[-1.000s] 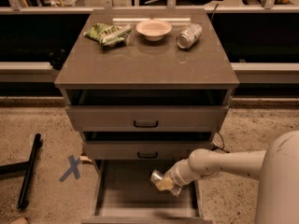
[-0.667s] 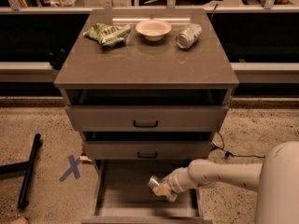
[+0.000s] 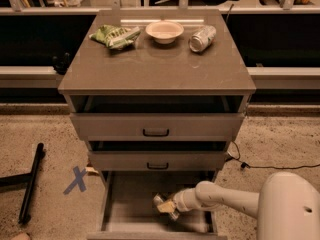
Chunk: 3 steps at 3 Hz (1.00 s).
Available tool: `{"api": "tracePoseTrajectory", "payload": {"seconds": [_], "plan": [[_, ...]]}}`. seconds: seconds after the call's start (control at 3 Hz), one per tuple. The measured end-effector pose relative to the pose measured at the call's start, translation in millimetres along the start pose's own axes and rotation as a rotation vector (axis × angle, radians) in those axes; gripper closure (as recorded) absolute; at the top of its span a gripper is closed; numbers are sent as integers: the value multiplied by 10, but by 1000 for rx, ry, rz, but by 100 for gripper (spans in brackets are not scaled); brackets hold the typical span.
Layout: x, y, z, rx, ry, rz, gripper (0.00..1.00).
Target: Place redbull can into bottom drawer
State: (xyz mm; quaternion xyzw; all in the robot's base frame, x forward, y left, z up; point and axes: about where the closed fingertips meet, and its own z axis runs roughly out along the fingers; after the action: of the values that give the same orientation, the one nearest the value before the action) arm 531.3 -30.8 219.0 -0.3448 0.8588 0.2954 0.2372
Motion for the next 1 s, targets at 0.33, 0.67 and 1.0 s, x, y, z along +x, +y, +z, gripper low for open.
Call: {"api": "tracePoseTrajectory", "payload": {"seconds": [0.33,0.67,1.0], "plan": [[10,-122,287,-2,8,3,52],[-94,-298,481,7,9,-14,21],[-185,-418,516,21,-4,-20,1]]}}
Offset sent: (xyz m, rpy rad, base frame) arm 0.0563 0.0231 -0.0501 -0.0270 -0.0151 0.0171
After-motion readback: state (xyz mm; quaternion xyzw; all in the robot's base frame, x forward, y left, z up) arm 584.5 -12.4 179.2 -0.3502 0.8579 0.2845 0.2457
